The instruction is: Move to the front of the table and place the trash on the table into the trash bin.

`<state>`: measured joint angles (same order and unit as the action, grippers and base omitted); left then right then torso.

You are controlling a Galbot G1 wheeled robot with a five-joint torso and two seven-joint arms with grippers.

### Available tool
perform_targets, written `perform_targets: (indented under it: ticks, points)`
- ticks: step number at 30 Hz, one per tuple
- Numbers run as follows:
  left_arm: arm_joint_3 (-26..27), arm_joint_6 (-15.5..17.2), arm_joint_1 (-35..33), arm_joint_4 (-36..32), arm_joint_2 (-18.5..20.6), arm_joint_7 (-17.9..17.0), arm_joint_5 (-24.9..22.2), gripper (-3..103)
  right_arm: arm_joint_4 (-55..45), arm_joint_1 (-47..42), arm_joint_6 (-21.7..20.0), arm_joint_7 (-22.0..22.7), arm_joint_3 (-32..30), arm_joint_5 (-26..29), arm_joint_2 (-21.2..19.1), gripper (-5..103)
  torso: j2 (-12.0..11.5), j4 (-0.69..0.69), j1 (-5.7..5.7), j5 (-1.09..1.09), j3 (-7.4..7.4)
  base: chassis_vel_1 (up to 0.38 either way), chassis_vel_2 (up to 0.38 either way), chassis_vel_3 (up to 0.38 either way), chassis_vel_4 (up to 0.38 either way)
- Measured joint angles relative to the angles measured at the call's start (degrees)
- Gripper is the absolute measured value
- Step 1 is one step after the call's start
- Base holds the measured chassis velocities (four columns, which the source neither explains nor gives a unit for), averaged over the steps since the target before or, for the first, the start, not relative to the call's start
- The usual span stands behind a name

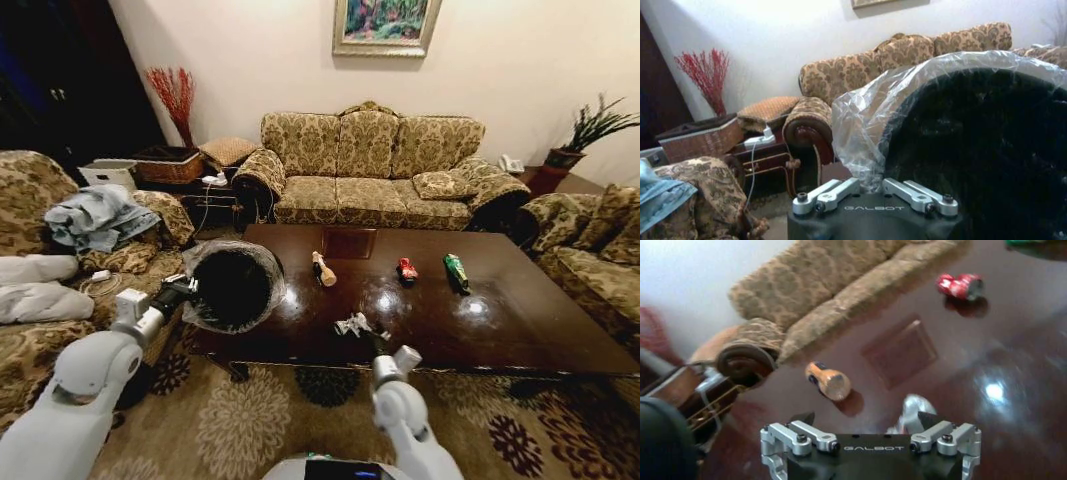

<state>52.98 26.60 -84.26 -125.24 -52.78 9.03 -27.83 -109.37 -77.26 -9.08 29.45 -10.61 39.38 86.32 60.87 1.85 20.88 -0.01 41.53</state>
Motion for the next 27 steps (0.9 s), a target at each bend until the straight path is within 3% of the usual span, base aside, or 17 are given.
perform_targets:
  ticks: [1, 6, 14, 20, 27]
  points:
    - [0.0, 0.0, -0.2, -0.1, 0.0, 0.0, -0.1, 0, 1.5, 1.2, 0.4, 3.1, 1.0, 1.0, 0.8, 100, 0.0, 0.02, -0.06, 0.02, -0.04, 0.0, 0.0, 0.0, 0.0]
    - [-0.5, 0.0, -0.4, 0.0, -0.2, 0.0, -1.1, 0, 8.1, 5.7, 1.0, 6.4, 1.0, 3.4, 2.8, 100, 0.0, 0.01, -0.04, 0.0, -0.01, 0.016, -0.012, -0.024, 0.025]
    - [-1.5, 0.1, 0.2, 0.2, -0.4, -0.1, -1.1, 0, 18.4, 14.5, 1.0, 5.8, 0.3, 4.7, 5.0, 100, 0.0, -0.04, 0.09, 0.01, 0.03, 0.0, 0.0, 0.0, 0.0]
    - [-1.4, -0.3, 0.1, 0.4, 0.0, -0.3, -1.6, 0, 22.9, 17.5, 0.8, 5.9, -0.3, 5.9, 5.8, 102, 0.0, 0.01, 0.02, 0.01, 0.01, 0.0, 0.0, 0.0, 0.0]
    - [-1.3, -0.9, 0.2, 0.9, 0.0, -0.9, -3.3, 0, 27.5, 20.0, 0.9, 6.6, -2.2, 7.8, 5.8, 97, 0.0, -0.02, 0.04, 0.02, 0.02, 0.0, 0.0, 0.0, 0.0]
